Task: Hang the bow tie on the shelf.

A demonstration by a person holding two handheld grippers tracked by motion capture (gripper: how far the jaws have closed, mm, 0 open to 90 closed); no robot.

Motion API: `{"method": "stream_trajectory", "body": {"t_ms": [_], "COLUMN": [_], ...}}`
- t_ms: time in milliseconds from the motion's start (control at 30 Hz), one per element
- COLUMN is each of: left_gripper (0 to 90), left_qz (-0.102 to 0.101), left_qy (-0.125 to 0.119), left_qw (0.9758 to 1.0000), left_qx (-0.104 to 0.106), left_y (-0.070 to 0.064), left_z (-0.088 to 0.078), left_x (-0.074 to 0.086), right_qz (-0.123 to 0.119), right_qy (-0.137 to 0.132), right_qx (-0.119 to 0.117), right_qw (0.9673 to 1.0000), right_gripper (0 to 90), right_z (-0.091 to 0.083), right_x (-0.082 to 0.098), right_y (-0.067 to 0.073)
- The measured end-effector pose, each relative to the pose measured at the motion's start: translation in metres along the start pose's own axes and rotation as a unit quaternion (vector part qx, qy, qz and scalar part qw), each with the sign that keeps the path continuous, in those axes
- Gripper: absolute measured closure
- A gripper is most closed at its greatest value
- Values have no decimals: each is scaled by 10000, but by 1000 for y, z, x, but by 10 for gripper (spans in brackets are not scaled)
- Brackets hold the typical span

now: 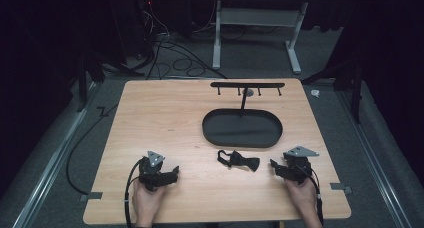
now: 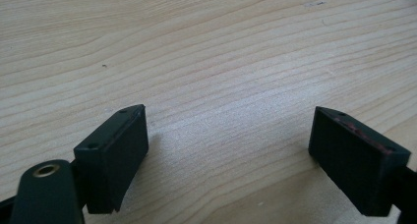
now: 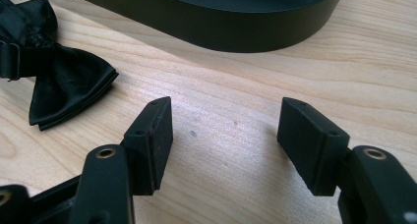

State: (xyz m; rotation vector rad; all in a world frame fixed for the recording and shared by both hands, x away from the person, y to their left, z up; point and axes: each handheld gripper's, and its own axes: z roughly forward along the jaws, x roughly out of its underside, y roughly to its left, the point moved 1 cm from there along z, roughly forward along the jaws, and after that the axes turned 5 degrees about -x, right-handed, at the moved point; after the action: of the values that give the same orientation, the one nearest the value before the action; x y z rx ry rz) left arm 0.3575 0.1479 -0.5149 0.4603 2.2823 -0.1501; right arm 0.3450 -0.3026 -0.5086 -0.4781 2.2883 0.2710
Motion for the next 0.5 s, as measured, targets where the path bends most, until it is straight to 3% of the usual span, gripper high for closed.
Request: {"method": "stream_trajectory", "body": {"t_ms": [500], "left_gripper": [156], "left_qz": [8], "left_qy": [5], "left_qw": [10000], "left_qx": [0], "left_y": [0], "left_z": [0], "left_x": [0], "right_qz": [40], "right_qy": [-4], "right_qx": [32], "right_qw": [10000], "right_gripper": [400], "right_z": [0], "right_x": [0], "right_y": [1]}}
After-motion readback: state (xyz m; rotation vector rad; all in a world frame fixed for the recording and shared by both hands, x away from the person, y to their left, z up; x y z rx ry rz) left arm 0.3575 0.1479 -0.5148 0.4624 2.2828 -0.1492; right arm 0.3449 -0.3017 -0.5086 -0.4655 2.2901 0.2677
